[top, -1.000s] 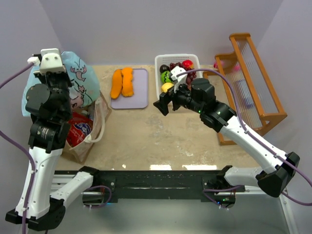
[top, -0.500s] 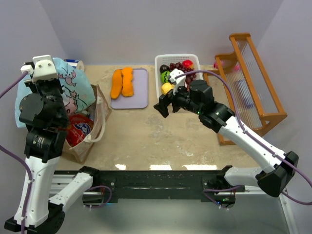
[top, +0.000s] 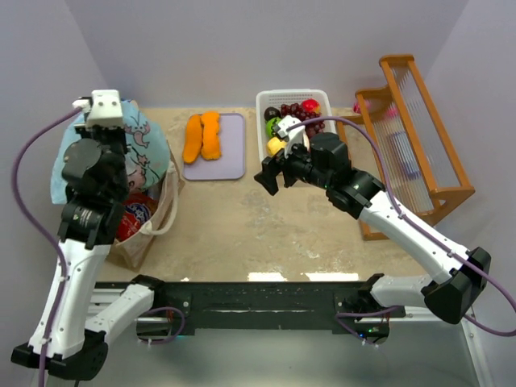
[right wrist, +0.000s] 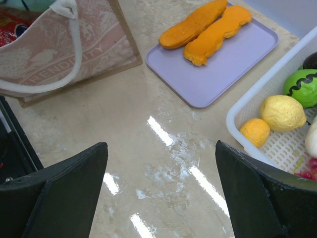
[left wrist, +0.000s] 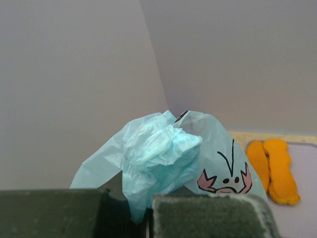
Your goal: Place the mixed food into the grocery bags and tie them
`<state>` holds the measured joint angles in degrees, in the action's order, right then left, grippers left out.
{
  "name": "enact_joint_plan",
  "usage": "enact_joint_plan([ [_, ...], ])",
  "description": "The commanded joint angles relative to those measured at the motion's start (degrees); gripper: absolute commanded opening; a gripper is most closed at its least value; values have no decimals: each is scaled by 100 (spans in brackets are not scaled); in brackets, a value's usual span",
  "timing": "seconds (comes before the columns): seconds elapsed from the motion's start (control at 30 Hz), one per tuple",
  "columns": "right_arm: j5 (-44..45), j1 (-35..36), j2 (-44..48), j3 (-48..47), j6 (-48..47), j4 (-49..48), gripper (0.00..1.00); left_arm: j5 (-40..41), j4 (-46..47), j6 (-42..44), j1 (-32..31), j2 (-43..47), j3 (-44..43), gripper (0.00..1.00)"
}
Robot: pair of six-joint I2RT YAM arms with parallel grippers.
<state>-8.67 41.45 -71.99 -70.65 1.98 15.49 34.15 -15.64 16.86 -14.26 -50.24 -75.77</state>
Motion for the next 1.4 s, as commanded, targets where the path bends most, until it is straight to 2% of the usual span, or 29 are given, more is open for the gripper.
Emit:
enact_joint_plan([
  [0.0,-30,-14,88,51,31,-98,90,-717,78,-684,29,-355,517,0],
  [0.13,58,-14,176,122,4,-116,88,-707,-80,-1367,64,-373,869,0],
  [0.37,32,-14,132,139,-4,-230,86,-866,-352,-2695,318,189,2142,0],
  [0.57,-30,-23,176,192,22,-283,86,-1700,-36,-3575,1890,769,3294,0],
  [0.67,-30,-14,255,271,39,-300,86,-2341,113,-3856,2785,595,3611,0],
  [0.73,-30,-23,325,324,66,-318,86,-3166,236,-4075,3226,324,3753,0],
  [0.77,-30,-23,352,350,92,-318,86,-3387,289,-4129,3654,235,3901,0],
  [0.8,-21,-23,378,377,92,-335,86,-3876,376,-4182,3798,164,3964,0],
  [0.83,-21,-14,413,403,101,-344,87,-3968,421,-4226,3878,85,4008,0],
  [1.0,40,-14,466,500,145,-336,89,-3925,387,-4033,3905,67,4018,0],
  [1.03,49,-23,466,509,154,-336,89,-3960,360,-3929,3905,49,3965,4],
  [1.1,119,-23,466,561,206,-371,92,-4004,255,-3840,3896,23,3737,18],
  [1.13,146,-23,466,579,224,-388,93,-4013,211,-3753,3896,-38,3518,38],
  [1.2,260,-14,440,605,320,-415,96,-3891,1,-3682,3870,-109,3271,60],
  [1.23,304,-23,414,605,364,-423,97,-3794,-61,-3655,3835,-187,3009,100],
  [1.3,496,-14,326,562,478,-406,99,-3261,-342,-3576,3519,-284,2692,100],
  [1.37,760,-32,238,439,601,-284,99,-2741,-387,-3375,2887,-320,2235,100],
])
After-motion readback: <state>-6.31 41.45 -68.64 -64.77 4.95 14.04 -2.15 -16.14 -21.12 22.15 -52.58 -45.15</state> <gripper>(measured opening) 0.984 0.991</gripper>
